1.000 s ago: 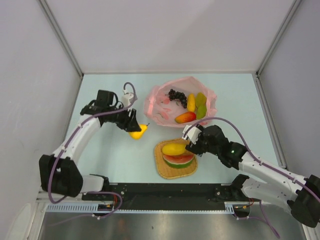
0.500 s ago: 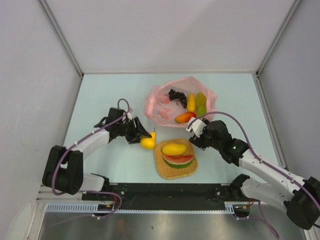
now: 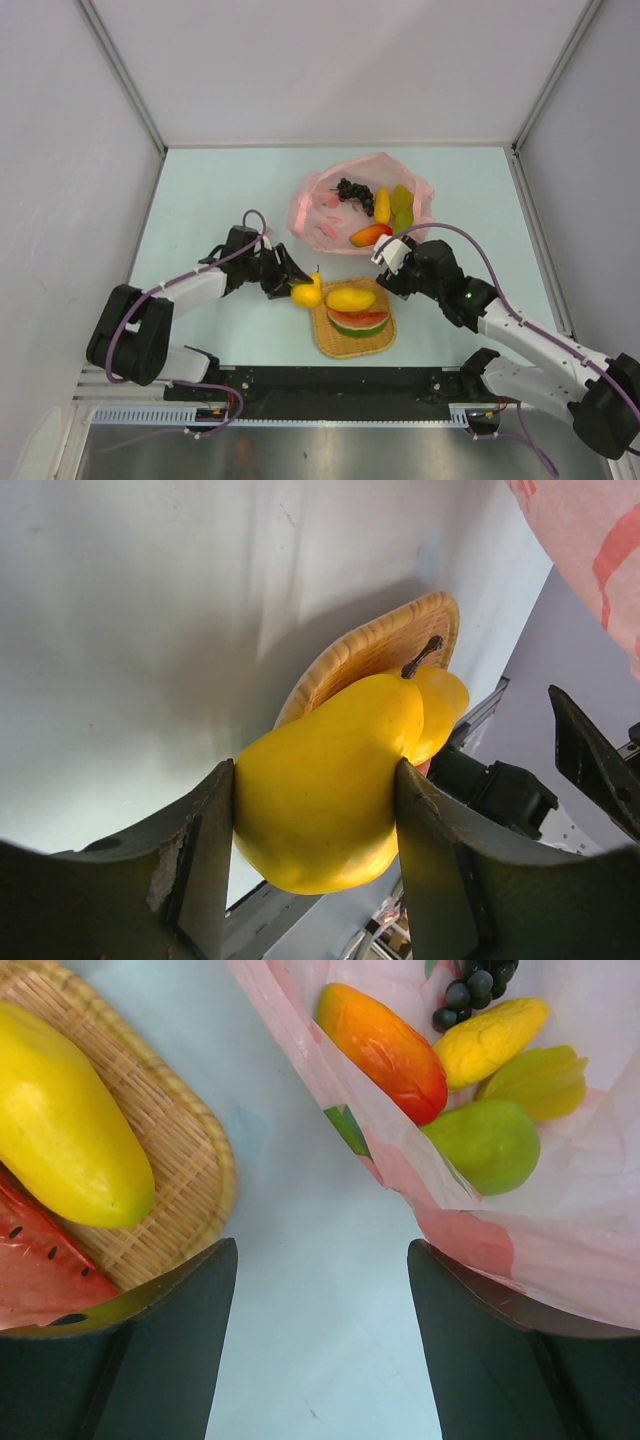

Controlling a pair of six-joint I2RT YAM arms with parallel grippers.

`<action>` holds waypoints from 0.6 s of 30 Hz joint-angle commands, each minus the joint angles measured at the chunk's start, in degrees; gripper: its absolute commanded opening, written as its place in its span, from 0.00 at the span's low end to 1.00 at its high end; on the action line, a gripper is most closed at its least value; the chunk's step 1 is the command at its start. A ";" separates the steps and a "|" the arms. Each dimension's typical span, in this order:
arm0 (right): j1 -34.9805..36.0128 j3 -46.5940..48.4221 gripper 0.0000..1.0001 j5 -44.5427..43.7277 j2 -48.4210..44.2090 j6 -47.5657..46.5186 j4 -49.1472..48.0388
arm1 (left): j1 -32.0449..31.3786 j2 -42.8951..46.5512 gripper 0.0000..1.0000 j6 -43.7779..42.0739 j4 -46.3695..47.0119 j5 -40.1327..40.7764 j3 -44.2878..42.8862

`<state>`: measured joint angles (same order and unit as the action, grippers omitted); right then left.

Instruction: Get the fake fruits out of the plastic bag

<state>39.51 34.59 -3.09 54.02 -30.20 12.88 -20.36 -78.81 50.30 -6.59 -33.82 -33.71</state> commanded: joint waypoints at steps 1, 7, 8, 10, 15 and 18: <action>-0.31 -0.31 0.74 0.98 -2.69 -0.30 -2.16 | -2.14 -2.05 0.01 2.61 3.07 -0.72 1.02; -0.92 -1.89 0.73 1.42 -4.18 -0.21 -1.55 | -3.37 -4.43 0.00 0.59 0.36 -0.19 -2.66; -1.01 -2.07 0.74 1.51 -4.27 -0.30 -1.63 | -3.37 -4.17 0.00 0.24 -1.30 0.24 -2.93; -1.19 -2.33 0.74 1.60 -4.36 -0.48 -2.07 | -3.46 -3.29 0.00 -0.12 -2.37 0.86 -3.11; -1.27 -2.95 0.74 1.95 -4.71 -0.48 -2.51 | -3.72 -1.18 0.00 -2.31 -8.34 5.42 -5.65; -1.27 -3.38 0.74 2.13 -5.24 -0.39 -1.99 | -5.12 0.75 0.00 -2.41 -10.28 7.10 -6.80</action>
<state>38.48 31.70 -2.00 50.48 -30.46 12.91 -23.57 -81.28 50.33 -11.68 -31.09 -37.80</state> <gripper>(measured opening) 0.739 0.595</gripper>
